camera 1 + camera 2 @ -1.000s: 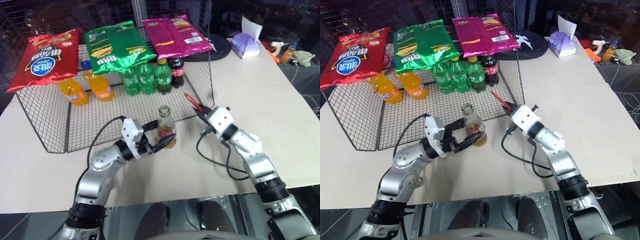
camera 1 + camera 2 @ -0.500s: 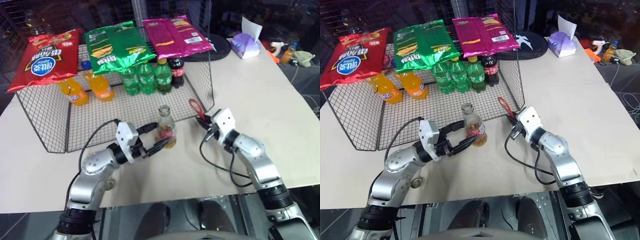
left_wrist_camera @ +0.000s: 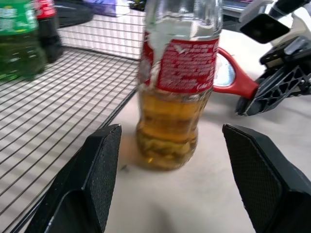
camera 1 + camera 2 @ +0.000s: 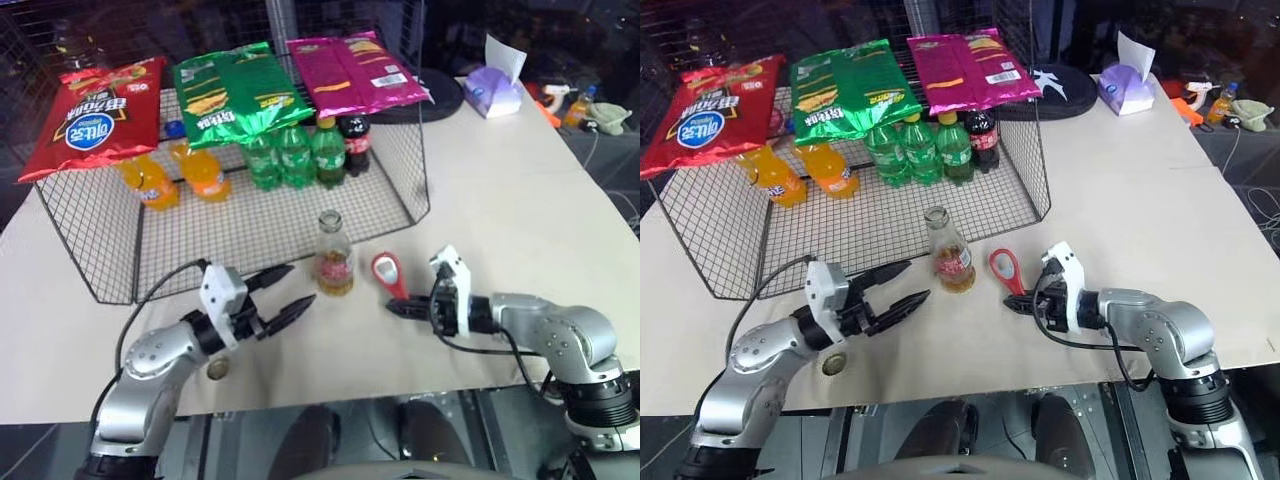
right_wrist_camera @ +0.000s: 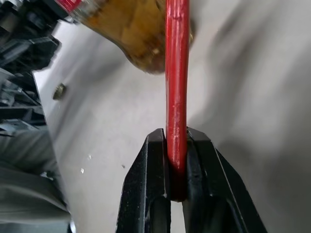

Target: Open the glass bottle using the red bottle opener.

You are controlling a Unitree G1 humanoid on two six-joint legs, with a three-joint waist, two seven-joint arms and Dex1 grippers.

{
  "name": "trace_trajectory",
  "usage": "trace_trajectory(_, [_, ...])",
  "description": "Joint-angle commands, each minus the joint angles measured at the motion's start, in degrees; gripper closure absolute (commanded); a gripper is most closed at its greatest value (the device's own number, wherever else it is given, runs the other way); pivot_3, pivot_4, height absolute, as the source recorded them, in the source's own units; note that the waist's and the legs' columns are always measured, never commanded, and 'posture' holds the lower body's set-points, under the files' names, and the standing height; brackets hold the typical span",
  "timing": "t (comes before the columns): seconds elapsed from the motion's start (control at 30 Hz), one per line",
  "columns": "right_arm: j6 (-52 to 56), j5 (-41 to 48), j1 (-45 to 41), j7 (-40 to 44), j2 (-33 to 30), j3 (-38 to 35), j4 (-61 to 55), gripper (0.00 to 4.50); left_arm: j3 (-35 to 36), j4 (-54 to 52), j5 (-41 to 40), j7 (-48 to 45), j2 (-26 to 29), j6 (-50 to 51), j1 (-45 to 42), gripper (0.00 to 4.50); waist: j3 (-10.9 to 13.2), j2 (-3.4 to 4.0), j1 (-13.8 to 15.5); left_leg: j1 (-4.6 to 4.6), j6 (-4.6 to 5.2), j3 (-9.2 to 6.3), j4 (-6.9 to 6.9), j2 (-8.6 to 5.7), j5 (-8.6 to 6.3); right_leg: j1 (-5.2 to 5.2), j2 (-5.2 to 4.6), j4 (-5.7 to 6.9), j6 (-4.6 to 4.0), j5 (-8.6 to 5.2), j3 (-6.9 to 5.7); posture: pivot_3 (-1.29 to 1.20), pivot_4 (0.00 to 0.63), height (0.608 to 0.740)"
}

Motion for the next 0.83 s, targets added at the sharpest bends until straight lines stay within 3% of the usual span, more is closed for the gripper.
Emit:
trace_trajectory(0.03, [-3.69, -0.51, 0.05, -0.25, -0.95, -3.0, -1.19, 2.91, 3.03, -3.43, -0.83, 1.27, 0.38, -0.27, 2.24, 1.03, 0.01, -0.01, -0.1, 0.0, 0.0, 0.01, 0.0, -0.01, 0.0, 0.0, 0.01, 0.0, 0.0, 0.0, 0.01, 0.0, 0.15, 0.74])
trace_trajectory(0.1, [-6.24, -1.45, 0.29, 0.39, -2.13, -4.13, -0.92, 1.82, 4.22, -3.62, -0.09, 1.96, 0.77, -0.52, 3.49, 1.03, 0.01, -0.01, -0.14, -0.01, 0.0, 0.01, 0.0, -0.01, 0.0, 0.0, 0.01, 0.0, 0.0, 0.0, 0.01, 0.0, 0.15, 0.74])
trace_trajectory(0.23, [-13.13, -4.06, 3.58, 4.79, -7.93, -6.09, -1.25, 0.04, 7.47, -3.98, 0.01, 3.19, 1.95, 0.5, 5.99, 1.03, 0.01, -0.02, 0.06, -0.01, -0.01, 0.0, 0.0, 0.0, 0.0, 0.0, 0.03, 0.0, 0.01, 0.0, -0.01, 0.0, 0.15, 0.74])
trace_trajectory(0.4, [-33.52, -9.5, 11.43, 10.64, -9.41, -11.77, 0.82, 0.04, 12.35, -4.63, -0.39, 3.14, 4.17, 2.03, 12.07, 1.03, 0.03, -0.06, -0.08, -0.03, 0.0, 0.0, -0.01, 0.02, 0.0, 0.01, 0.05, -0.06, 0.01, 0.0, -0.03, 0.0, 0.15, 0.74])
trace_trajectory(0.6, [-48.84, -13.32, 20.66, 20.21, -12.46, -15.06, 8.05, 0.04, 18.55, -1.98, 0.23, 2.69, 4.73, 0.76, 17.53, 1.03, 0.07, -0.14, -0.02, 0.11, 0.22, 0.06, -0.02, 0.05, -0.13, 0.14, 0.07, -0.05, 0.01, 0.0, 0.02, 0.0, 0.15, 0.74])
trace_trajectory(0.83, [-52.64, -11.46, 22.83, 25.63, -12.69, -16.6, 11.56, 0.04, 18.99, -0.9, 4.16, 3.61, 4.6, -1.27, 18.18, 1.03, 0.12, -0.18, -0.09, 0.54, 0.25, 0.1, -0.02, 0.1, -0.15, 0.49, 0.08, -0.04, 0.01, 0.0, 0.07, 0.0, 0.15, 0.74])
